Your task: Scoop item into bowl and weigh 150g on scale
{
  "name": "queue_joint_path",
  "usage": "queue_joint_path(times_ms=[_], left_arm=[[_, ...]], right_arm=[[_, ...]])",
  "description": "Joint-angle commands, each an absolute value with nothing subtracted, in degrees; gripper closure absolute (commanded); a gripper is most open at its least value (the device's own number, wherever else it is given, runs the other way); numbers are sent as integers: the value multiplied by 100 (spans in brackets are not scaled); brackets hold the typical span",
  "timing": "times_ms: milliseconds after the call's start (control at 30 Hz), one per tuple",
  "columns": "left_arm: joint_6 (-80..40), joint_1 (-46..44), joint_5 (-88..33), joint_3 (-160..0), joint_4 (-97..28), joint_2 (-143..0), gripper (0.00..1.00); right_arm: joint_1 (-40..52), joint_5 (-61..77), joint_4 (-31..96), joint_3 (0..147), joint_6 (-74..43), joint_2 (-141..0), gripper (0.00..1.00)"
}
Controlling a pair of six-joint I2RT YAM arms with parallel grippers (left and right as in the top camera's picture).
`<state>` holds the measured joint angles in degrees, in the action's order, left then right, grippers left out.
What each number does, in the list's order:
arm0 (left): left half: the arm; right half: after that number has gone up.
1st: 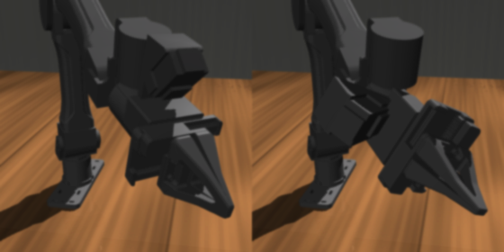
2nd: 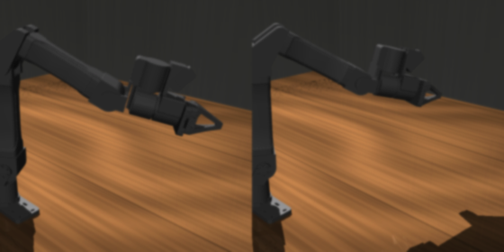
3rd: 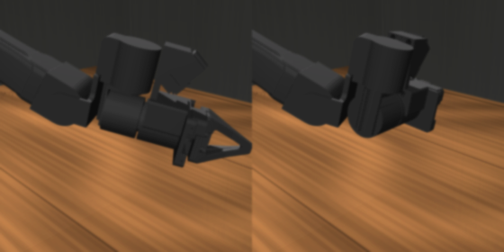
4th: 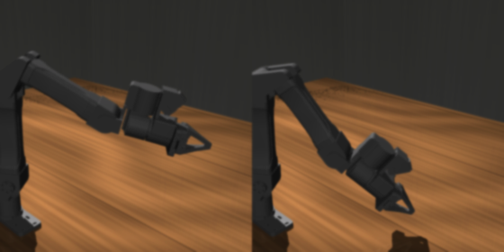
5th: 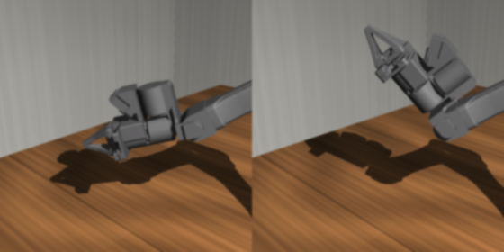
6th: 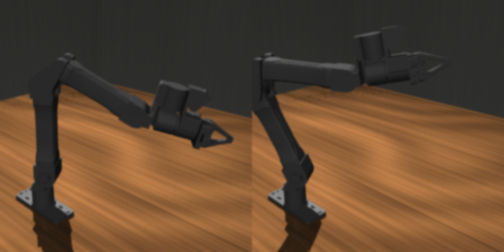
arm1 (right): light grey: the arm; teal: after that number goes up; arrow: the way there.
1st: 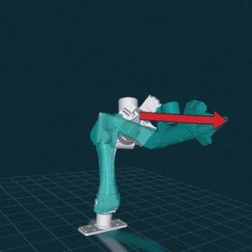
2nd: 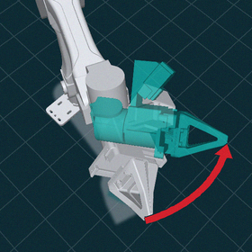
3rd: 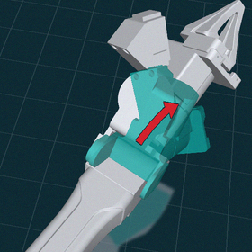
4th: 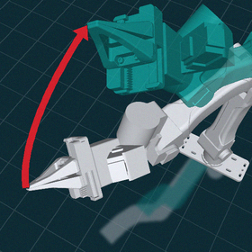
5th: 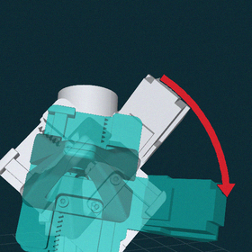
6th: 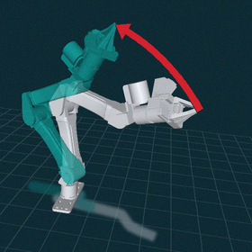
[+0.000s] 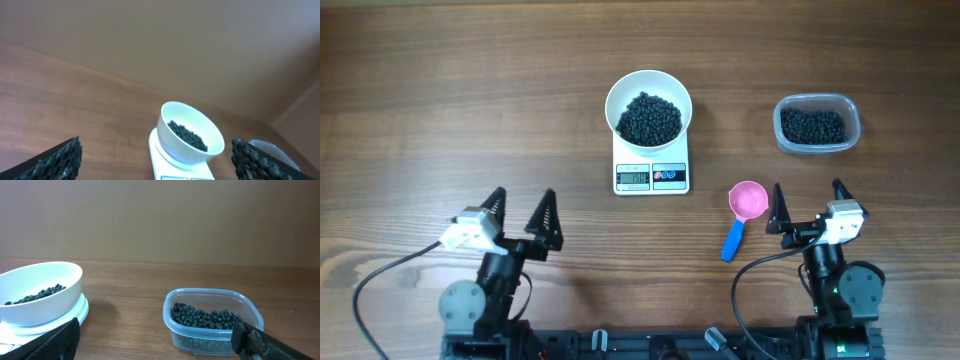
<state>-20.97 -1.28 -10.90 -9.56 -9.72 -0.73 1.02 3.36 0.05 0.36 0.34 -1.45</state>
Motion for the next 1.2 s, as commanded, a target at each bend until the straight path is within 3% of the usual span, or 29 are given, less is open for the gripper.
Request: queue_joint_path(times_ms=[0,300,1167], left_arm=[[-2141,-215,-980,-622,-823,-14,0],[-1957,-392,-731,-34,-298,-14,0],[-1367,-401,-635,-34,-399,-14,0]], right_arm=[[110,301,-3,30,110,-139,0],[110,301,-3,30,113,-139,0],[110,301,-3,30,108,-139,0]])
